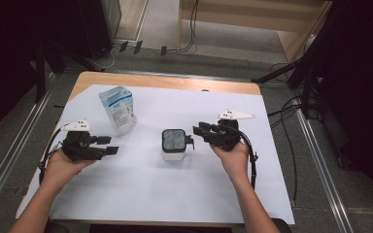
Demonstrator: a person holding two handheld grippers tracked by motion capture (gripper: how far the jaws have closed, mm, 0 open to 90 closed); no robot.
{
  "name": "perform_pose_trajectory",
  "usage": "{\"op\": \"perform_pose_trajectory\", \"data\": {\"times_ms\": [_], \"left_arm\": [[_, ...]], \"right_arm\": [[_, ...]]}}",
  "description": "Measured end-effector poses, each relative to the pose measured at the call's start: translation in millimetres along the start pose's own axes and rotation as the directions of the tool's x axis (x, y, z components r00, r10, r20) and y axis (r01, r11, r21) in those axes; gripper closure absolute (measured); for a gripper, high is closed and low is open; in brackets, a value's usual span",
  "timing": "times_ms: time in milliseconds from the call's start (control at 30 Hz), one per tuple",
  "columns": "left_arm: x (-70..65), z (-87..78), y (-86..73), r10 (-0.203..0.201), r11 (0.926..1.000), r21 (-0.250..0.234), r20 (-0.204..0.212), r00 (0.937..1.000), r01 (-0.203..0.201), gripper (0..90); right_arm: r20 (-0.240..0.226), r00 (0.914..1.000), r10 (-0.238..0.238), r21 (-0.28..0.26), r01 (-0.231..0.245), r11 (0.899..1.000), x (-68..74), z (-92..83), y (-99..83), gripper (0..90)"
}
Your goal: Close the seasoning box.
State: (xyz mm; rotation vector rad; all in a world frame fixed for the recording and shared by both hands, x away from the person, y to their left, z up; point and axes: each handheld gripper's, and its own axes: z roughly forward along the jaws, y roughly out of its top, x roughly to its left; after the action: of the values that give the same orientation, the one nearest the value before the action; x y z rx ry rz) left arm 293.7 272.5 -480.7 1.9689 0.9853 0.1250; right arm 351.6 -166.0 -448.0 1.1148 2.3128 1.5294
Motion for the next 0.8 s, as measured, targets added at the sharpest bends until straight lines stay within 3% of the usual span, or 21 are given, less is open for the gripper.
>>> {"op": "perform_pose_trajectory", "data": {"times_ms": [400,567,800], "left_arm": [[0.0,5.9,2.8,0.017,0.9997,0.016,0.003,0.9999,-0.017,41.1],[-0.1,7.1,4.3,0.023,0.9997,0.011,0.005,0.9997,-0.023,41.1],[-0.4,10.1,5.2,0.021,0.9998,0.003,0.007,0.9998,-0.021,41.2]], "right_arm": [[0.091,0.9956,0.022,-0.043,-0.018,0.999,-25.7,-25.6,-15.0,56.1],[0.143,0.9897,0.011,-0.057,-0.003,0.998,-31.1,-40.7,-24.7,53.0],[0.188,0.9809,0.051,-0.066,-0.039,0.997,-42.9,-60.1,-38.9,50.3]]}}
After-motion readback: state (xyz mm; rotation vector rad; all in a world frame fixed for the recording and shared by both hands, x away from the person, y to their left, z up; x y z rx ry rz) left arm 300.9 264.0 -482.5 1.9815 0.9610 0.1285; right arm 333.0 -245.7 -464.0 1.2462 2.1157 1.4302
